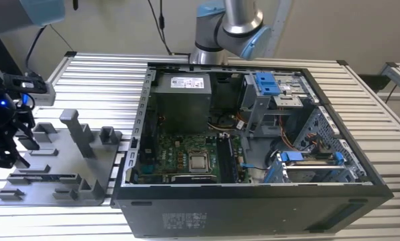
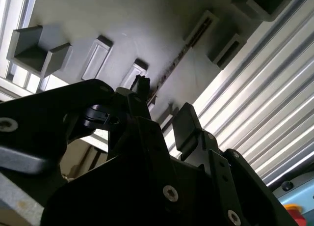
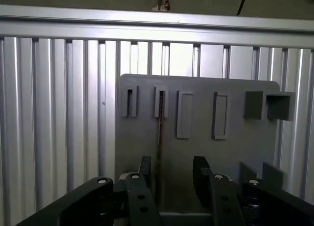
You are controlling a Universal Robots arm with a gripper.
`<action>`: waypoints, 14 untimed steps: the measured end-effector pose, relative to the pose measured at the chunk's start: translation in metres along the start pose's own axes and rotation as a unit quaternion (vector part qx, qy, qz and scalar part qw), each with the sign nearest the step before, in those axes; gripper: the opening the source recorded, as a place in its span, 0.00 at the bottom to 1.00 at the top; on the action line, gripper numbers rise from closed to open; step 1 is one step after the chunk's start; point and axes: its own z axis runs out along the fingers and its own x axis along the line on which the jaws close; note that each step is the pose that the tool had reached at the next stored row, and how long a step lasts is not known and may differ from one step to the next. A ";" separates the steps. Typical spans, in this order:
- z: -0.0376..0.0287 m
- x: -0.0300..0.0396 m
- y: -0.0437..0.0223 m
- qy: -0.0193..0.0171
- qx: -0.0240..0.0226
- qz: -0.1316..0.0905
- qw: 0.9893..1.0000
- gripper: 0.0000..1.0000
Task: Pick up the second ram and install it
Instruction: 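Pick up the second ram and move it above second insertion slot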
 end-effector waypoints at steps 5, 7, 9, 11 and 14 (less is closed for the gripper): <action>0.0090 0.0010 -0.0002 0.000 0.000 -0.002 1.000 0.48; 0.0126 0.0014 -0.0003 0.000 0.000 -0.002 1.000 0.48; 0.0162 0.0017 -0.0004 0.000 0.000 -0.003 1.000 0.48; 0.0199 0.0019 -0.0006 0.000 0.000 -0.004 1.000 0.48; 0.0252 0.0023 -0.0007 0.000 0.000 -0.004 1.000 0.48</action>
